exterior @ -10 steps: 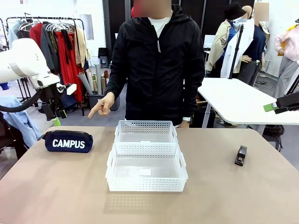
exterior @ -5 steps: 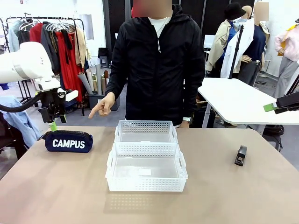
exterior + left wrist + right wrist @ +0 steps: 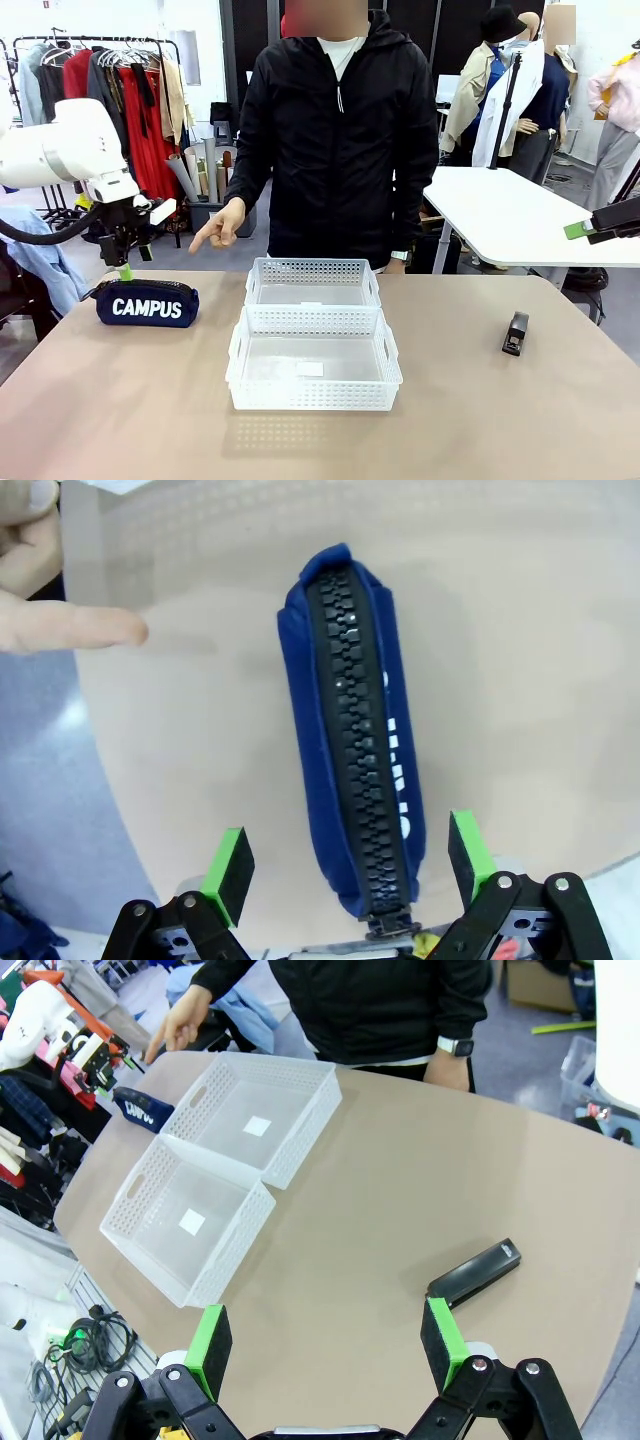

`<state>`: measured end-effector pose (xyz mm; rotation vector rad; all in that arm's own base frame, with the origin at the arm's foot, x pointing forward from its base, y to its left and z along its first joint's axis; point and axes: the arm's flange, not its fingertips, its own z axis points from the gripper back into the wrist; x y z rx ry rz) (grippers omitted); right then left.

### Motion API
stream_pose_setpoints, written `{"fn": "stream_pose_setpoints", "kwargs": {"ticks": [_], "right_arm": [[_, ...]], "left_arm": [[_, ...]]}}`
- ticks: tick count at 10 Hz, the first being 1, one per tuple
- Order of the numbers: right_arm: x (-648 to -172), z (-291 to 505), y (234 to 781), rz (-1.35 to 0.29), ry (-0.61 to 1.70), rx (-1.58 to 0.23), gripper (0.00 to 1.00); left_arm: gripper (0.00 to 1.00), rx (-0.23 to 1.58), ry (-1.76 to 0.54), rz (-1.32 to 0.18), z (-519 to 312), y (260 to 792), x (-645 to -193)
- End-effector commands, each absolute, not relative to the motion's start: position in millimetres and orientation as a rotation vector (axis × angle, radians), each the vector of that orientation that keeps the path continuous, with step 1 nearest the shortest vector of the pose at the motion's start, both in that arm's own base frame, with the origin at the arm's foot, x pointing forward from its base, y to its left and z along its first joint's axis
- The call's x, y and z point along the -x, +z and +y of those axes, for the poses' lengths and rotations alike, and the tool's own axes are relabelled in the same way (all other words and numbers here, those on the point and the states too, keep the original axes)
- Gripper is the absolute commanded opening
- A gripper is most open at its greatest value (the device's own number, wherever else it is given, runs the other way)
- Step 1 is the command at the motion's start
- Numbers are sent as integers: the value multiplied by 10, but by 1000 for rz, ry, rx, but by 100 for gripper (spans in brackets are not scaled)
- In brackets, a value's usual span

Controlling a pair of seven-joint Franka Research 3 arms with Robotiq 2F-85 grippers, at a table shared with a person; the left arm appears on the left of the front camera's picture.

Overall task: Distribute items into two baskets.
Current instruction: Pick up the Pencil pouch that the person points to.

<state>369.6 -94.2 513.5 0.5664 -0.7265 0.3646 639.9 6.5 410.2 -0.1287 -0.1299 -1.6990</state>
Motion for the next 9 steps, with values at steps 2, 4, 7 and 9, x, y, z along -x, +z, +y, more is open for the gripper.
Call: {"fn": "stream_pose_setpoints", "kwargs": {"ticks": [2, 4, 7, 9], "right_arm": [[-3711, -945, 5139, -741, 371, -586, 100], [-3711, -945, 5139, -741, 371, -586, 100], [-3711, -945, 5139, -741, 371, -586, 100], [-3711, -945, 5139, -741, 371, -586, 100]], "left_arm": [[100, 92, -1762, -204, 141, 3832, -6296], [100, 107, -1754, -189, 138, 3713, -6230], [100, 120, -1753, -189, 134, 3428, -6091], [100, 129, -1739, -195, 104, 3375, -6066]]}}
